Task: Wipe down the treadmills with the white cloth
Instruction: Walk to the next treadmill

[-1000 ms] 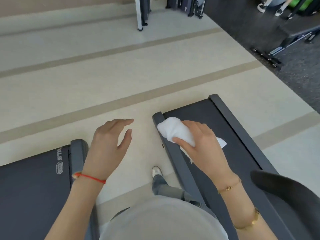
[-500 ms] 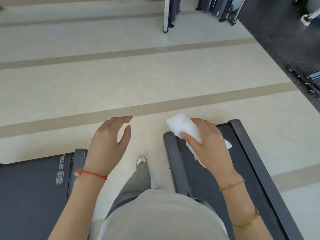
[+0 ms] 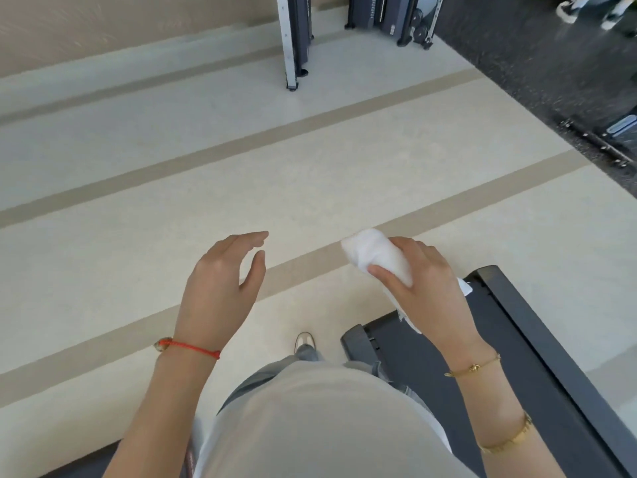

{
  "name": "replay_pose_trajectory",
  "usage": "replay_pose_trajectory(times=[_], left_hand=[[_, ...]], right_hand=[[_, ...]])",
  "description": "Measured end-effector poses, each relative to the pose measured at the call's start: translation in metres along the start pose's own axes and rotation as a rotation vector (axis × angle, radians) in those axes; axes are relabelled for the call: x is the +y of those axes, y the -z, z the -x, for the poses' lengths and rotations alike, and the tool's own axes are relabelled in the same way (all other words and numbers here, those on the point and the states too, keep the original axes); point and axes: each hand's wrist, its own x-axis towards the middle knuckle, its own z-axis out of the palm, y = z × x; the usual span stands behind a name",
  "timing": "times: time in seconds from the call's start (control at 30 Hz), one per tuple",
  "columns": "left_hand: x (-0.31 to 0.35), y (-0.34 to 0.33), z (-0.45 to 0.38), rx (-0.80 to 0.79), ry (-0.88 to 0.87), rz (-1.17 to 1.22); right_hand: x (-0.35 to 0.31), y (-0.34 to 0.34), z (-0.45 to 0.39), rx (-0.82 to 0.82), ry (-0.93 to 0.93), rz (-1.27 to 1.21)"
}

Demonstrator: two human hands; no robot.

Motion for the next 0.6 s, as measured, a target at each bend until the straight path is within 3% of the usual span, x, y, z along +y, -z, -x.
replay_pose_trajectory(times=[0.33,0.6], left_hand=[[-0.003,-0.039,-0.191,-0.199,-0.195,0.025],[0.053,-0.118,-0.329,-0.306,-0.379,0.081]], right_hand=[[0.019,-0.002,-0.124,0.090,-0.215,0.010],[0.080,0.020,-0.211,0.184,-0.385,0.000]])
